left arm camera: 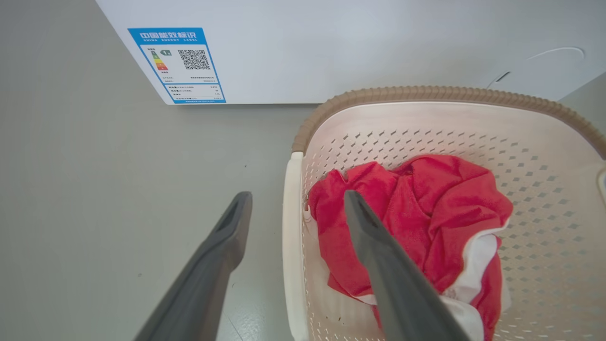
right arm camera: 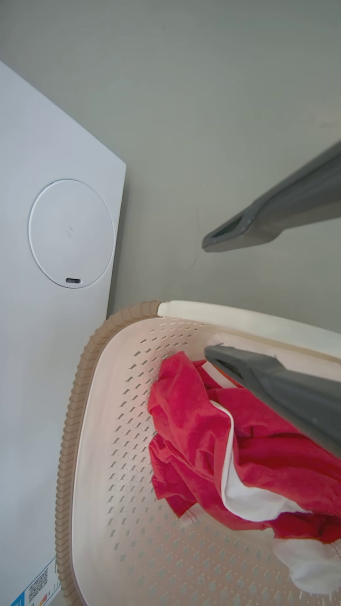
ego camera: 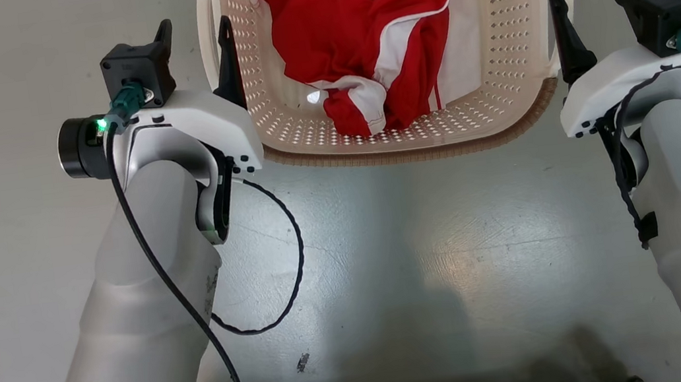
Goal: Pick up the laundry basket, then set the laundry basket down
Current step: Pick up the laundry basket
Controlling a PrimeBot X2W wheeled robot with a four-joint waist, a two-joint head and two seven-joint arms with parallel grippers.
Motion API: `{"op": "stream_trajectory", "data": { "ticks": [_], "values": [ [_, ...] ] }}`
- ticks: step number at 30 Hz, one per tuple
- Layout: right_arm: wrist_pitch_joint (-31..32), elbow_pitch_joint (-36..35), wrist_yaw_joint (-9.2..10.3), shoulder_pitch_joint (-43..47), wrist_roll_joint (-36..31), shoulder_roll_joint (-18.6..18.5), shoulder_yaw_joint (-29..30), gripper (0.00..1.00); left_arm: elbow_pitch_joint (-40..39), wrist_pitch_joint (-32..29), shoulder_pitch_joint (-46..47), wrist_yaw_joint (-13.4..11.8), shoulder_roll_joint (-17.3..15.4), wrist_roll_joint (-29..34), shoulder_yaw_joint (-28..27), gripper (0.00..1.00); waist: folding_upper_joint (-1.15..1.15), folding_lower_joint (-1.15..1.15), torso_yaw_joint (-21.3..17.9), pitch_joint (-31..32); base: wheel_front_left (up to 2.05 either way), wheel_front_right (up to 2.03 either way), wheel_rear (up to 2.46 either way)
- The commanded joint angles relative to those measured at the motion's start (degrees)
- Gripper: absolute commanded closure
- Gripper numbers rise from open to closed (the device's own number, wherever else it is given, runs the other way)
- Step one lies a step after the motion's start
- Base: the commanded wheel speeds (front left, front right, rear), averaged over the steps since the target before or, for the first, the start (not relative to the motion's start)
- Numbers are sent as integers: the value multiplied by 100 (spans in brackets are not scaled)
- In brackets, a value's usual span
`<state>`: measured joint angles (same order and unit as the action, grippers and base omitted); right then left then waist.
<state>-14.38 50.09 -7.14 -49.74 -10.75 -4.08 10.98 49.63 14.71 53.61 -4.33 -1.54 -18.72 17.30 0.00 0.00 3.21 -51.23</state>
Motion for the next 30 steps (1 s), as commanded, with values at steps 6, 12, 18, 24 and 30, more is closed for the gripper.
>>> {"op": "stream_trajectory", "data": {
  "ticks": [6,12,18,24,30],
  "values": [
    [-61,-81,-35,25,-95,105,-125,0,34,29,48,-63,-134,-114,18,0,0,0,-4,-99,0,0,0],
    [-62,-99,-35,-56,-96,113,-200,0,106,29,191,-93,-134,-160,110,0,0,0,-17,-278,0,0,0],
    [-62,-61,-35,-132,-109,116,-255,0,337,29,376,-84,-134,-156,274,0,0,0,-36,-460,0,0,0],
    [-62,78,-35,-263,8,119,-393,0,831,29,743,-43,-133,-93,455,0,0,0,-56,-561,0,0,0],
    [-62,318,-35,-414,150,119,-549,0,1198,29,1031,-2,-133,-47,593,0,0,0,-84,-615,0,0,0]
  ]
}}
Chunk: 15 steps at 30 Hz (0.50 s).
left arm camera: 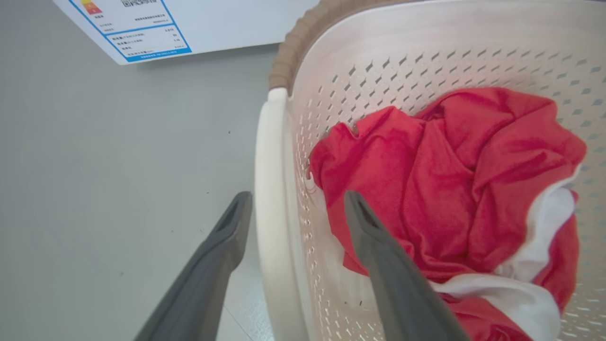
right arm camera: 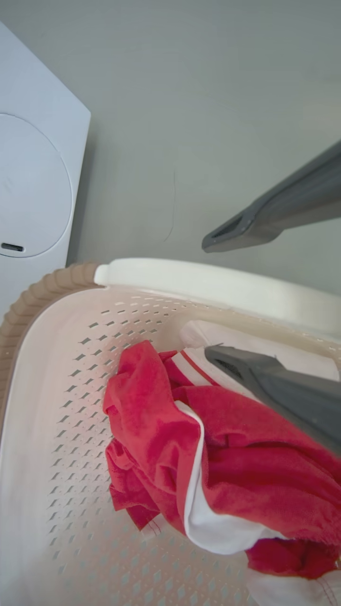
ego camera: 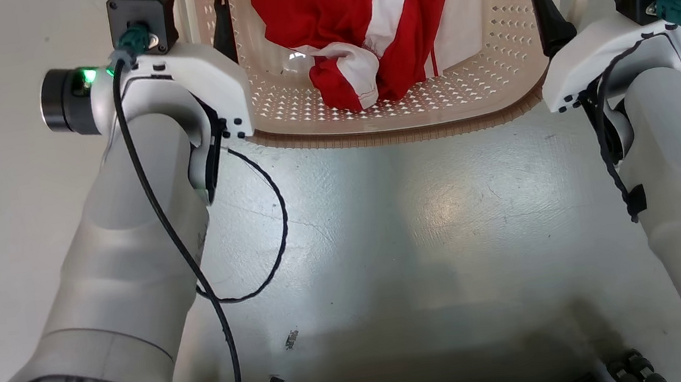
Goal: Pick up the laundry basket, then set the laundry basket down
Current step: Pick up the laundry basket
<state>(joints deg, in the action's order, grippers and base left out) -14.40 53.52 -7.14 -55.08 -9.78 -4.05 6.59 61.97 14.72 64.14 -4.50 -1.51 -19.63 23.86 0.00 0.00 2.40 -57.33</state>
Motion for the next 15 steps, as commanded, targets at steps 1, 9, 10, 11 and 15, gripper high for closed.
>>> {"op": "stream_trajectory", "data": {
  "ticks": [1,9,10,11,15],
  "values": [
    [-60,37,-35,85,78,116,-132,0,40,28,19,18,-137,39,-43,0,0,0,-7,-10,0,0,0],
    [-60,473,-35,-229,215,117,-302,0,565,-49,303,181,-137,-80,220,0,0,0,-44,-28,0,0,0],
    [-60,524,-35,-269,224,117,-314,0,605,-58,331,202,-137,-118,229,0,0,0,-50,-31,0,0,0],
    [-60,576,-35,-309,232,117,-324,0,649,-81,361,223,-137,-127,264,0,0,0,-55,-34,0,0,0],
    [-27,787,-35,-449,275,117,-364,0,797,-185,507,326,-137,-153,380,0,0,0,-70,-40,0,0,0]
  ]
}}
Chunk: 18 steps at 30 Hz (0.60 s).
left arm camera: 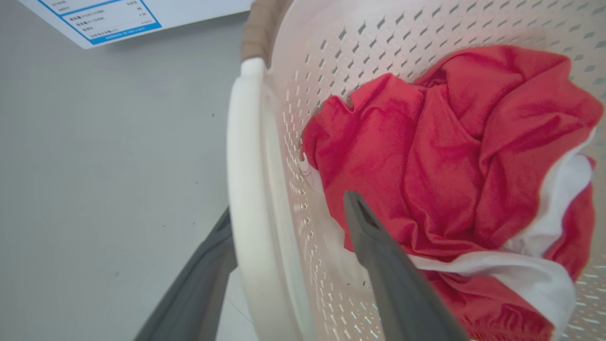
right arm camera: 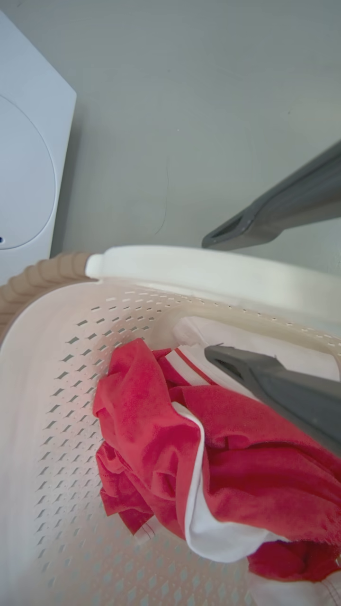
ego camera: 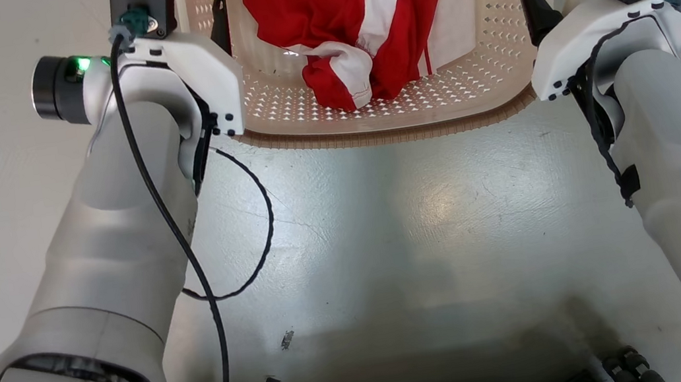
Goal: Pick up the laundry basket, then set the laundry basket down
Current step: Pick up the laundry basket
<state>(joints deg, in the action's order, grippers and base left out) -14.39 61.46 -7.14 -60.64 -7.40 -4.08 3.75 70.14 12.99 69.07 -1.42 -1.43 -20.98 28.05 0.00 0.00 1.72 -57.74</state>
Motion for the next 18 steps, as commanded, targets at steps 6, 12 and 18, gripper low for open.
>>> {"op": "stream_trajectory", "data": {
  "ticks": [6,12,18],
  "values": [
    [180,330,-35,-74,140,120,-84,0,98,-197,218,131,-144,-143,43,0,0,0,-21,-5,0,0,0],
    [360,606,-35,-294,337,120,-196,0,165,-496,305,182,-144,-297,153,0,0,0,-34,-31,0,0,0],
    [401,750,-35,-459,476,120,-342,0,201,-600,338,159,-144,-389,270,0,0,0,-35,-52,0,0,0]
  ]
}}
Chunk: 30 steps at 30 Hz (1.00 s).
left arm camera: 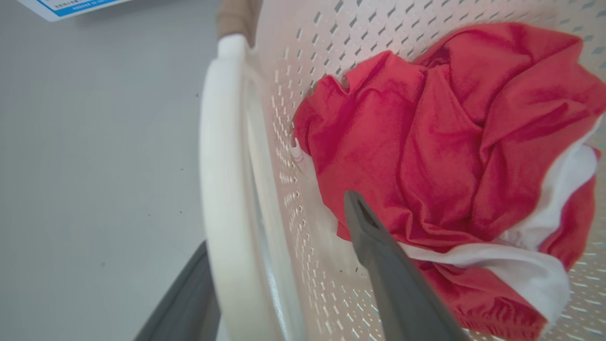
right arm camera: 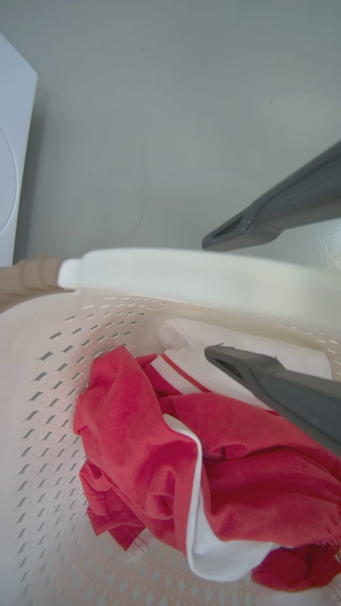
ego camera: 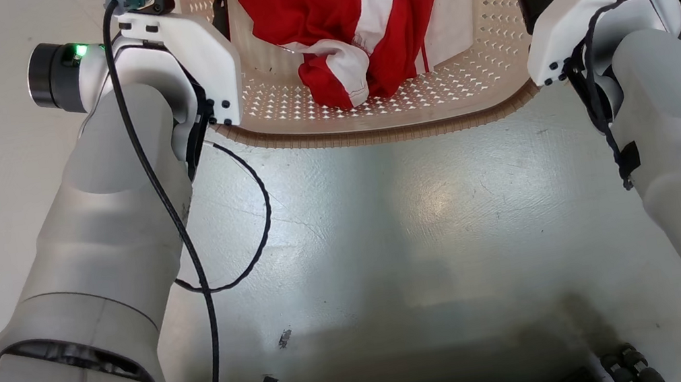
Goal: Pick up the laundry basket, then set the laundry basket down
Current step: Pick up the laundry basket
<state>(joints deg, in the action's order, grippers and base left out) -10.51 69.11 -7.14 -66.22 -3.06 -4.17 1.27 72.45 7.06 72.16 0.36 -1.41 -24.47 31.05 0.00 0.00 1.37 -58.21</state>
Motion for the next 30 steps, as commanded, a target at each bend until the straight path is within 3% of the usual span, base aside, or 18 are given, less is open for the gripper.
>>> {"op": "stream_trajectory", "data": {
  "ticks": [1,11,12,13,30],
  "values": [
    [9,2,-35,85,59,129,-118,0,-28,-9,34,-24,-147,-60,-16,0,0,0,0,-9,0,0,0],
    [29,158,-35,97,114,129,-221,0,7,-15,25,-74,-147,-206,110,3,0,0,2,35,0,0,0],
    [48,172,-35,98,99,129,-231,100,18,-49,24,-96,-147,-211,128,3,0,0,1,41,0,0,0],
    [92,192,-35,101,93,129,-245,100,26,-104,17,-87,-147,-218,154,100,0,0,0,48,0,0,0],
    [367,316,-35,484,124,129,-497,100,44,-166,-383,-201,-147,-489,478,100,0,0,-31,569,0,0,0]
  ]
}}
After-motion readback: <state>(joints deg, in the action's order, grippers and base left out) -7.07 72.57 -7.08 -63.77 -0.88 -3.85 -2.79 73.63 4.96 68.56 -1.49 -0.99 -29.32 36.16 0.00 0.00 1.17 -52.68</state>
